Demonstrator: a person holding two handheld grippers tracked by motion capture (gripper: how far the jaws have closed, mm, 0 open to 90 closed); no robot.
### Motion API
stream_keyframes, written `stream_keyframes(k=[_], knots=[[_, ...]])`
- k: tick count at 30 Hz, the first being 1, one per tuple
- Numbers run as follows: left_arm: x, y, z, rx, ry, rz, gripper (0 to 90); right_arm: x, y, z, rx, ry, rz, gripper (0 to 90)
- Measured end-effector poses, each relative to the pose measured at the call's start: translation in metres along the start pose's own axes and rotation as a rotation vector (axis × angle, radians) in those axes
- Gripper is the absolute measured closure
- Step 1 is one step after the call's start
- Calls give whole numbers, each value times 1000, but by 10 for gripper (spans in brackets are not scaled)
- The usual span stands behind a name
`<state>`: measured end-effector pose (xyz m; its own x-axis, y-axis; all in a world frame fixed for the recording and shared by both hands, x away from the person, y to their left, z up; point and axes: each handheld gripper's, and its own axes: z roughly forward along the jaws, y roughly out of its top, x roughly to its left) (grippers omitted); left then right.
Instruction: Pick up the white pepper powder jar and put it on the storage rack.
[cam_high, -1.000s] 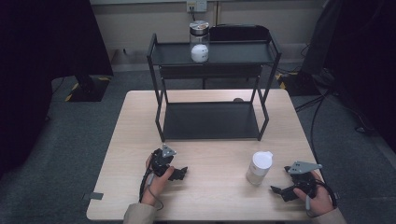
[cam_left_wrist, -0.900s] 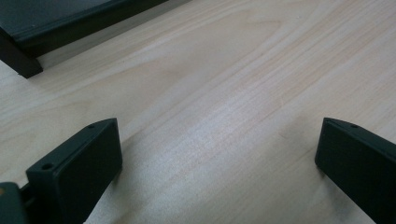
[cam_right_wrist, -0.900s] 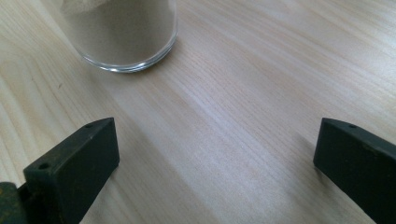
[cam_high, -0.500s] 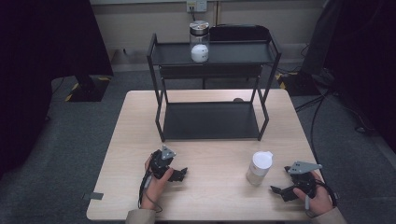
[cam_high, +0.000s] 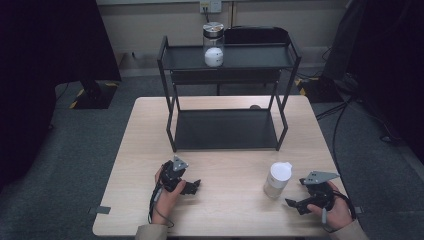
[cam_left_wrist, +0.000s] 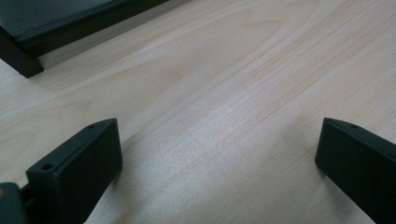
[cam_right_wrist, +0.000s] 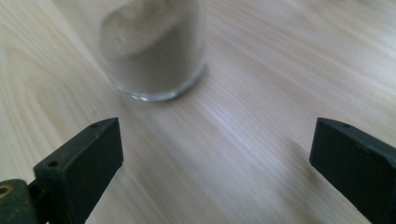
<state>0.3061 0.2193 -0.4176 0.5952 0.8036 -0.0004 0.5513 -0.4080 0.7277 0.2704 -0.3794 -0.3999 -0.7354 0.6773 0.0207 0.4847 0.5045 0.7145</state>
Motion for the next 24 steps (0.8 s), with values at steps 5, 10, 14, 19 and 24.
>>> stream_keyframes(k=[5,10,14,19,24], knots=[[0,0,0,0,1,0,0,5,2,0,-76,27,16,12],[0,0,0,1,2,2,0,10,6,4,-127,35,26,31],[0,0,0,1,1,2,0,16,5,11,-179,38,29,78],[0,0,0,1,2,2,0,27,11,21,-206,27,9,161],[0,0,0,1,1,2,0,35,14,23,-231,-3,-7,297]])
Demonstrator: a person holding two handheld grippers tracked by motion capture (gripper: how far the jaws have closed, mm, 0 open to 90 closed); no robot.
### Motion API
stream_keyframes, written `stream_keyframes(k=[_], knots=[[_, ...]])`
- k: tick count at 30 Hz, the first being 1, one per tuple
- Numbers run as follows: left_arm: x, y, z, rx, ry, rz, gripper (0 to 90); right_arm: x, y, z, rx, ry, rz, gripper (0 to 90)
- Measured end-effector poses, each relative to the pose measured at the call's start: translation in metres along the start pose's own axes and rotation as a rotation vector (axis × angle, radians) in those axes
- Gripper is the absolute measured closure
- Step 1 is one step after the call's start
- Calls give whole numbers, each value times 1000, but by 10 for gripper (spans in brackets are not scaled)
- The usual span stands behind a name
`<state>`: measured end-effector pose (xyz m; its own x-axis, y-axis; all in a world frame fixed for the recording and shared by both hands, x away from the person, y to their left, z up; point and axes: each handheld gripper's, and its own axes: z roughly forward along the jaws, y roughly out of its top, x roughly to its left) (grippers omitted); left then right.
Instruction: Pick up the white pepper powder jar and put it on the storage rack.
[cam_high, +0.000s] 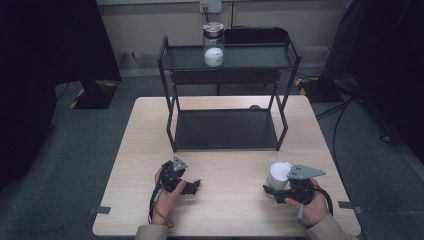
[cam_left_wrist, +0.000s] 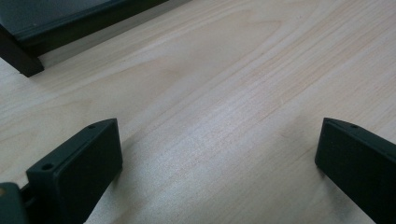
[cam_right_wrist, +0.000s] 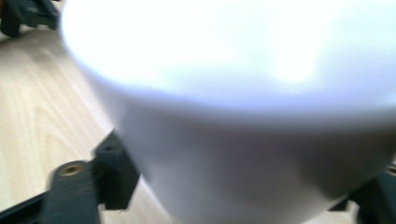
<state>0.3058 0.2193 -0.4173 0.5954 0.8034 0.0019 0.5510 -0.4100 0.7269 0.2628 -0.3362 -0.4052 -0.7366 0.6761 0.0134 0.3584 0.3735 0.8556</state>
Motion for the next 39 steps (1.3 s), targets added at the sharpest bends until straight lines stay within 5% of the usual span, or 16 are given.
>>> stream_keyframes(k=[8,39], knots=[[0,0,0,0,0,0,0,-2,9,3,16,9,-12,302],[0,0,0,0,0,0,0,-29,115,17,14,50,-22,303]])
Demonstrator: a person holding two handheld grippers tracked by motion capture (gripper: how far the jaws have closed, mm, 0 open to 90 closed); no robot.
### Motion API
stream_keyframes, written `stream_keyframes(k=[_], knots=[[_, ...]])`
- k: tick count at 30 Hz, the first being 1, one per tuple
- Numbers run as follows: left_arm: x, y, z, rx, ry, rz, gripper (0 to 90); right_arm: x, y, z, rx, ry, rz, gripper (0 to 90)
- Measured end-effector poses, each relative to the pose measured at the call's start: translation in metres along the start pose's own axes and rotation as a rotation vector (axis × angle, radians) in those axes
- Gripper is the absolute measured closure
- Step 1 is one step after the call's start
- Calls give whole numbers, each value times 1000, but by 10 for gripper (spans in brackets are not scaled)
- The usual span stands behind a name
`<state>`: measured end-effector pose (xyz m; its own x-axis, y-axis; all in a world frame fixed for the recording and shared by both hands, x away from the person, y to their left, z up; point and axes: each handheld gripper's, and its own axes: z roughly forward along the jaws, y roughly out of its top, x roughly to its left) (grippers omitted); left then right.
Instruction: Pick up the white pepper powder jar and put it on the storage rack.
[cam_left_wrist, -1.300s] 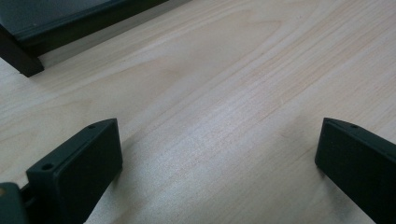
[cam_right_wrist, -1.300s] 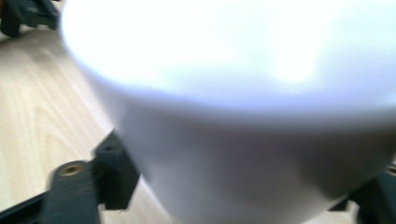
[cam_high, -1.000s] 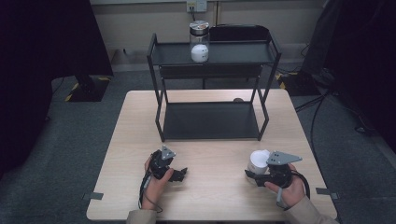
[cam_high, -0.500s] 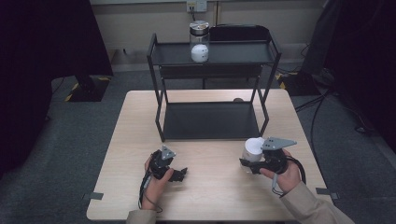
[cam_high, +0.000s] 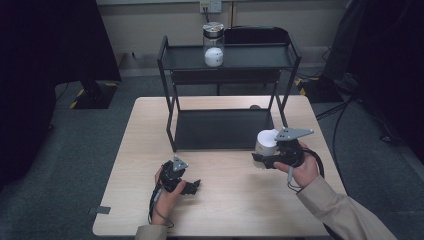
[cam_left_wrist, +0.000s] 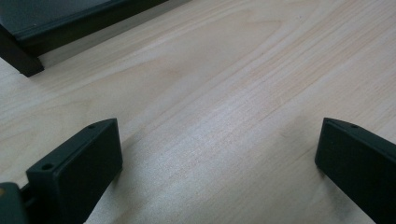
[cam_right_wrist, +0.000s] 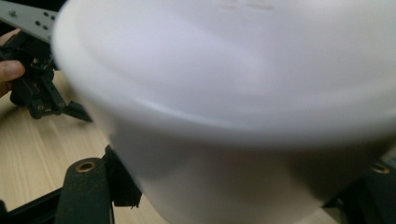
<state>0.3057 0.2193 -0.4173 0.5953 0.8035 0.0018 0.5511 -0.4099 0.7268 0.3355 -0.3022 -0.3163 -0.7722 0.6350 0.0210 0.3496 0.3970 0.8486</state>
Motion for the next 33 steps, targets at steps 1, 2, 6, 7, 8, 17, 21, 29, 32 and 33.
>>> stream_keyframes(k=[1,2,6,7,8,17,21,29,32,33], knots=[[0,0,0,0,0,0,0,-1,4,0,2,-2,-1,303],[0,0,0,0,0,0,0,-1,7,1,3,-8,-6,303],[0,0,0,0,0,0,0,-4,20,3,6,-17,-14,303],[0,0,0,0,0,0,0,-5,23,3,6,-16,-15,303],[0,0,0,0,0,-2,0,-6,26,4,8,-17,-16,303],[0,0,0,2,1,-2,0,-14,46,4,-4,-8,-8,303],[0,0,0,0,1,-3,0,-19,59,2,5,4,-8,303],[0,0,0,1,1,-3,0,-21,79,-4,13,-8,-22,303],[0,0,0,0,0,-3,0,-22,86,-7,11,-14,-24,303],[0,0,0,1,0,-3,0,-22,88,-7,10,-15,-24,304]])
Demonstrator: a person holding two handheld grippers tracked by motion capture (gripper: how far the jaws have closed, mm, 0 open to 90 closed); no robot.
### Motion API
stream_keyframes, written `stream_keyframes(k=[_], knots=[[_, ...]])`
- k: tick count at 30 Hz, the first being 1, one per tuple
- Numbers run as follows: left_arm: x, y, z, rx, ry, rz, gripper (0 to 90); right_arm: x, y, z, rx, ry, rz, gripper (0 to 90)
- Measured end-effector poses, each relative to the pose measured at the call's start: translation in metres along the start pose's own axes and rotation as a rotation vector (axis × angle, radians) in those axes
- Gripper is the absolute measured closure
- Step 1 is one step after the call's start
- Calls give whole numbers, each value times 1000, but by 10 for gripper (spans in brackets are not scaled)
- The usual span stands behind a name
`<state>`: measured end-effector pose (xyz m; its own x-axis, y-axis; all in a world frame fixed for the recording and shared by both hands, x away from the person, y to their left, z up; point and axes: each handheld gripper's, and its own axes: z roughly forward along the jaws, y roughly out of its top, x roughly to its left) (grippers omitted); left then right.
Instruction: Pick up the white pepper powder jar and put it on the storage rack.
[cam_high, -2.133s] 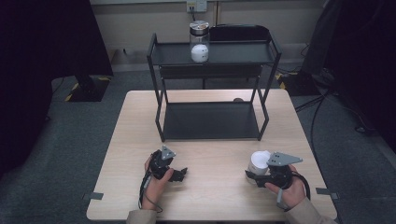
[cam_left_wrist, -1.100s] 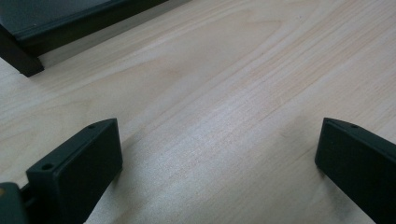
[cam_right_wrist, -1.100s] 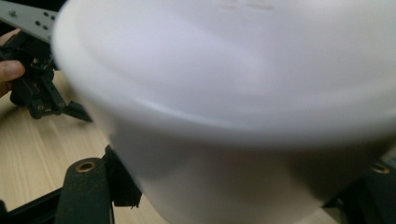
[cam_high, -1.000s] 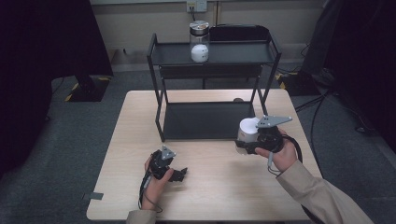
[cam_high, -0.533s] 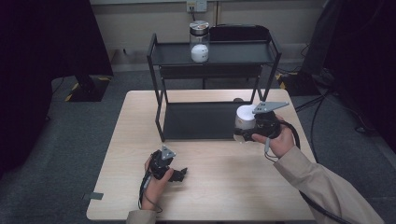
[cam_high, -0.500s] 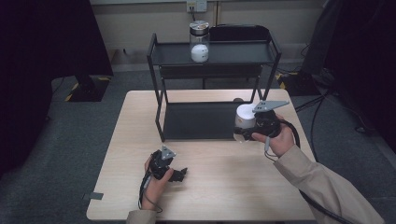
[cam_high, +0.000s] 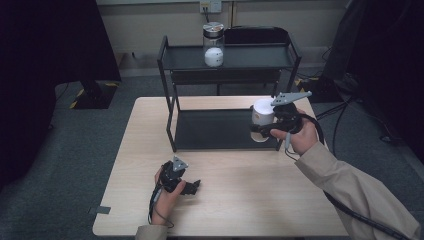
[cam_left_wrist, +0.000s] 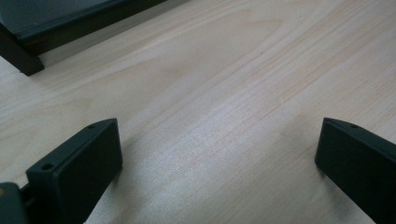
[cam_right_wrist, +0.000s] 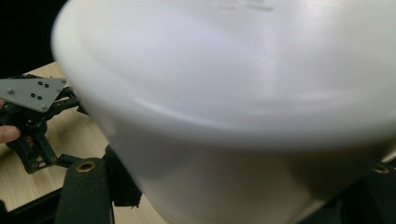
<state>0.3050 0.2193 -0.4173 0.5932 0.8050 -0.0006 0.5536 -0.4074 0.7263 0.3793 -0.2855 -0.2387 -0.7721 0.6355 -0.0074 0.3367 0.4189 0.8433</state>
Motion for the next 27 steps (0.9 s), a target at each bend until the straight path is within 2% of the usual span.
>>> stream_keyframes(k=[16,22,27], knots=[[0,0,0,-1,0,-1,0,-5,39,-6,-11,-25,-1,304],[0,0,0,-1,0,-1,0,-9,46,-6,-26,-30,13,303],[0,0,0,-1,0,-2,0,-11,58,-5,-29,-44,-1,304]])
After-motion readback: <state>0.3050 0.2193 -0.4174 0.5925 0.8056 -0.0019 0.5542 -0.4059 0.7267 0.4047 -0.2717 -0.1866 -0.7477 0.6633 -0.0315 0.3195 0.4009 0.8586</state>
